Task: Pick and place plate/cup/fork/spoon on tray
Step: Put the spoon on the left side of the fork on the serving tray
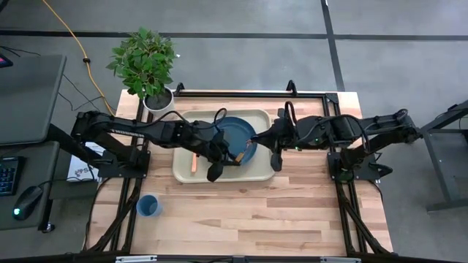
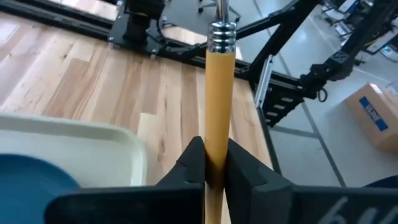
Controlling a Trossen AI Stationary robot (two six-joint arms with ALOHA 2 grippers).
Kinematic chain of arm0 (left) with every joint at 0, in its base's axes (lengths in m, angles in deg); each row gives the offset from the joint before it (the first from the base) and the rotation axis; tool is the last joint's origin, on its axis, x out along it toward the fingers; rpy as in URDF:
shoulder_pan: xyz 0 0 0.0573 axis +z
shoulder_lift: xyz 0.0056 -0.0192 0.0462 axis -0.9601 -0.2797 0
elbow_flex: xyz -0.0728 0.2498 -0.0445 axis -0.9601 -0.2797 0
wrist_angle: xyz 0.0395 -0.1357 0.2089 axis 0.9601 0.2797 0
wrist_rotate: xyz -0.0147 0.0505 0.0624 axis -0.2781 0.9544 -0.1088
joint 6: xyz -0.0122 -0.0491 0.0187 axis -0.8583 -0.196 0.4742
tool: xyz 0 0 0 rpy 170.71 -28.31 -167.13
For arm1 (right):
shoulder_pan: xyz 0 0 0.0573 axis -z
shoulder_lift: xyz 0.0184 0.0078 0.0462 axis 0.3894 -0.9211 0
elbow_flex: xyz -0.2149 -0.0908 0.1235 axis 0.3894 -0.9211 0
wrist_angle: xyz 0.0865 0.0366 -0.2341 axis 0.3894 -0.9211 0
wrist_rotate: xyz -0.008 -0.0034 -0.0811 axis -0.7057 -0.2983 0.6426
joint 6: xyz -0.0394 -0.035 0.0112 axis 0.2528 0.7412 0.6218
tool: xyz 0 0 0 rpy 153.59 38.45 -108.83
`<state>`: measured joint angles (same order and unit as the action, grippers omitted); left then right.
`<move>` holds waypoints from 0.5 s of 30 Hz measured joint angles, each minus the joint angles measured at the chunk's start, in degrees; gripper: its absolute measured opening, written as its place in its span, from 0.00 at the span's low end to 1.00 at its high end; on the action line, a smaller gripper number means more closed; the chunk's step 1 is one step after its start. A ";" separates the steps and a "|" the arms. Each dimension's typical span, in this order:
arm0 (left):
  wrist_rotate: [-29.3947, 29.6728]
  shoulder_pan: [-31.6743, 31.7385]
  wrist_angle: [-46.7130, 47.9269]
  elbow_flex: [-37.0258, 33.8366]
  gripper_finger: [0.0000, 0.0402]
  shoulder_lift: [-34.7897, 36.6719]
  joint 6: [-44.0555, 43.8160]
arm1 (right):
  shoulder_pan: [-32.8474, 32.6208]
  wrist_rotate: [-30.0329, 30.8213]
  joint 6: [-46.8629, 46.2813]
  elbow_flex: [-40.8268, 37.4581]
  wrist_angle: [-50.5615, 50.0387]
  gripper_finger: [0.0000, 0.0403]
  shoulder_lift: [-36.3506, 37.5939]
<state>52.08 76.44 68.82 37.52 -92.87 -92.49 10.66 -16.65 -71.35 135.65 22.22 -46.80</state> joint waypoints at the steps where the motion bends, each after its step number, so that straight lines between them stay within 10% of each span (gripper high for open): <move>1: 0.04 0.39 1.37 0.00 0.02 0.48 0.17 | 0.00 0.51 -0.33 0.00 -0.79 0.01 0.19; 10: 4.84 2.77 15.69 -2.45 0.00 8.58 0.38 | 0.35 3.25 -6.90 0.13 -10.37 0.27 5.53; 15: 9.21 1.82 5.40 -14.98 0.00 17.61 -7.91 | 0.31 2.78 -8.62 -0.29 -16.13 0.42 6.86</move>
<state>61.29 78.26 74.22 22.54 -75.26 -100.40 10.97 -13.88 -79.97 135.36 6.09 -39.94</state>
